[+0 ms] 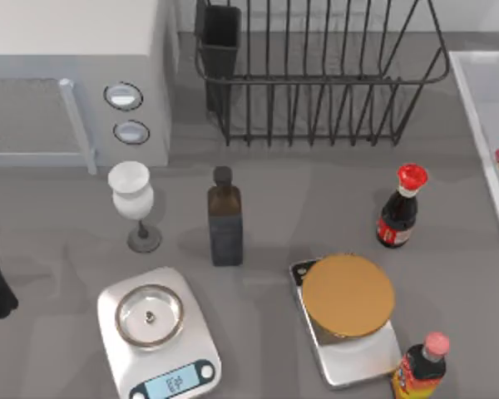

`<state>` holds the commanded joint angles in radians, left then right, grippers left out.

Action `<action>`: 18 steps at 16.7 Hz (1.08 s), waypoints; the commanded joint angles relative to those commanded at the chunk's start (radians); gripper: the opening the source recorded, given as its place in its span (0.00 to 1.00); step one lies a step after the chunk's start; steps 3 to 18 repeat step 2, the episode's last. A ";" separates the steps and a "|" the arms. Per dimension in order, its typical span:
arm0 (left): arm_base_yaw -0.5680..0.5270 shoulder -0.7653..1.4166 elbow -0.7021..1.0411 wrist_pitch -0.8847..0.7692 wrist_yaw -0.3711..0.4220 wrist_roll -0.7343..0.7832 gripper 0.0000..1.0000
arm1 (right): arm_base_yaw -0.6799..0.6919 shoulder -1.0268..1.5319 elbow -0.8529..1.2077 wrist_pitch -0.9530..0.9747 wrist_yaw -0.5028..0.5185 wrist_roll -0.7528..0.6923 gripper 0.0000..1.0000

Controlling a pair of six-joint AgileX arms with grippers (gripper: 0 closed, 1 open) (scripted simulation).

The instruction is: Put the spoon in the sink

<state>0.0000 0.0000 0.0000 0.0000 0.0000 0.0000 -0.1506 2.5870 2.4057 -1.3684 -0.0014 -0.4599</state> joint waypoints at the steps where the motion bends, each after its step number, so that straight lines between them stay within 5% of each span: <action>1: 0.000 0.000 0.000 0.000 0.000 0.000 1.00 | 0.000 0.000 0.000 0.000 0.000 0.000 1.00; 18: 0.000 0.000 0.000 0.000 0.000 0.000 1.00 | 0.000 0.000 0.000 0.000 0.000 0.000 1.00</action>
